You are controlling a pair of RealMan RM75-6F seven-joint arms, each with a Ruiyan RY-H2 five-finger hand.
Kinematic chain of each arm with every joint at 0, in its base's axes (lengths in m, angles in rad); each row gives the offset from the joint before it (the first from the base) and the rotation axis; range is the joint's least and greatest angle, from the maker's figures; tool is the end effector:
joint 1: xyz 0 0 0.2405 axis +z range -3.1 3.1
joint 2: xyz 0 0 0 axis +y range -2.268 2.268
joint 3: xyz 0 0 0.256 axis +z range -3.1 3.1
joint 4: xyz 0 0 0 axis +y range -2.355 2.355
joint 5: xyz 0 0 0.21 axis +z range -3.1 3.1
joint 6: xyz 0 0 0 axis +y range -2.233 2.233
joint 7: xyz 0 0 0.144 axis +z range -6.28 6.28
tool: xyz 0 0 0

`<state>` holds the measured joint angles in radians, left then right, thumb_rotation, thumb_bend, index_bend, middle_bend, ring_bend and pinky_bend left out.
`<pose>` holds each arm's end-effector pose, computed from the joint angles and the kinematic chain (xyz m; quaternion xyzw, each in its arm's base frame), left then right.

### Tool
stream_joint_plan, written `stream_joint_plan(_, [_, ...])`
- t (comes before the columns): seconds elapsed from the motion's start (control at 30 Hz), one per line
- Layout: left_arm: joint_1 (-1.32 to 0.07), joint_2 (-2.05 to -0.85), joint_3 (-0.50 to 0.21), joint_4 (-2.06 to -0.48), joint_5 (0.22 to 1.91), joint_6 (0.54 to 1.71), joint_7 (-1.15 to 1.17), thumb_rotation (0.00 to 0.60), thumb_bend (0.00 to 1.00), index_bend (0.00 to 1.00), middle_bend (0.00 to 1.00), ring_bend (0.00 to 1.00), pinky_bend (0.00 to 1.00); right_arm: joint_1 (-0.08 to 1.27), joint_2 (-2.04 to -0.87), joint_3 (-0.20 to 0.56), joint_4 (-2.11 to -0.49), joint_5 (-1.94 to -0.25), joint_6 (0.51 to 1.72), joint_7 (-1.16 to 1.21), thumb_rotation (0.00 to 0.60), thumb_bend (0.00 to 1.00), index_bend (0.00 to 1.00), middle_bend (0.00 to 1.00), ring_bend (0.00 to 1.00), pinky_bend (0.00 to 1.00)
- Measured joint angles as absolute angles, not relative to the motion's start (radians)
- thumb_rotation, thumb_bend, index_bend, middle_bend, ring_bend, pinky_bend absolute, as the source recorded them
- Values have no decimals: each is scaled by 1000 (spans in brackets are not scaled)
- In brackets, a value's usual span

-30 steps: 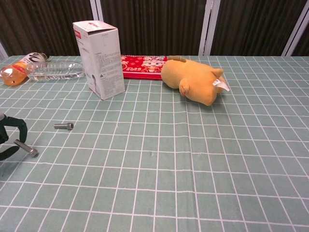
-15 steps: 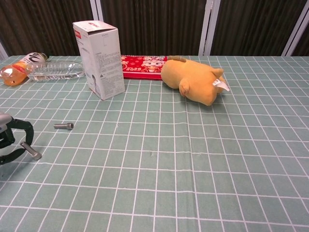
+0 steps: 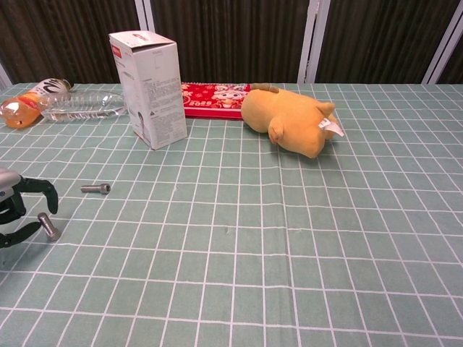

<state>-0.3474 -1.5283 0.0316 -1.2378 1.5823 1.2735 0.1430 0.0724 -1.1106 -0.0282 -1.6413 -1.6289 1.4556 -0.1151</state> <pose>-0.2820 0.2404 0.0120 -0.7462 -0.3107 -0.3508 0.4729 -0.2988 -0.1584 0.1379 0.6675 -0.3620 0.3492 0.5490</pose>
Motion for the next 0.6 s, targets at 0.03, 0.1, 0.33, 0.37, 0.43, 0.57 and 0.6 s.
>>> stream_joint_plan(0.03, [-347, -1527, 31, -1240, 1585, 1279, 143, 600, 451, 382, 1000, 1000, 1000, 72, -1110, -28, -1641, -1629, 1456, -115, 600, 154, 0, 0, 0, 0])
stream_joint_plan(0.1, [-346, -1523, 28, -1246, 1589, 1293, 140, 600, 451, 359, 1000, 1000, 1000, 72, -1110, -28, -1641, -1630, 1458, -114, 600, 153, 0, 0, 0, 0])
stream_joint_plan(0.33, [-342, -1455, -11, -1312, 1590, 1354, 118, 600, 451, 350, 1000, 1000, 1000, 73, -1109, -27, -1640, -1627, 1456, -113, 600, 154, 0, 0, 0, 0])
stream_joint_plan(0.37, [-344, -1443, -19, -1322, 1584, 1355, 115, 600, 450, 350, 1000, 1000, 1000, 73, -1109, -27, -1640, -1627, 1456, -113, 600, 154, 0, 0, 0, 0])
stream_joint_plan(0.43, [-348, -1421, -37, -1341, 1568, 1352, 99, 600, 450, 355, 1000, 1000, 1000, 72, -1109, -26, -1640, -1627, 1458, -114, 600, 154, 0, 0, 0, 0])
stream_joint_plan(0.57, [-359, -1404, -55, -1359, 1545, 1334, 69, 600, 450, 375, 1000, 1000, 1000, 72, -1109, -27, -1640, -1628, 1459, -116, 600, 154, 0, 0, 0, 0])
stream_joint_plan(0.6, [-363, -1402, -58, -1361, 1540, 1326, 62, 600, 448, 385, 1000, 1000, 1000, 72, -1111, -28, -1640, -1630, 1457, -118, 600, 154, 0, 0, 0, 0])
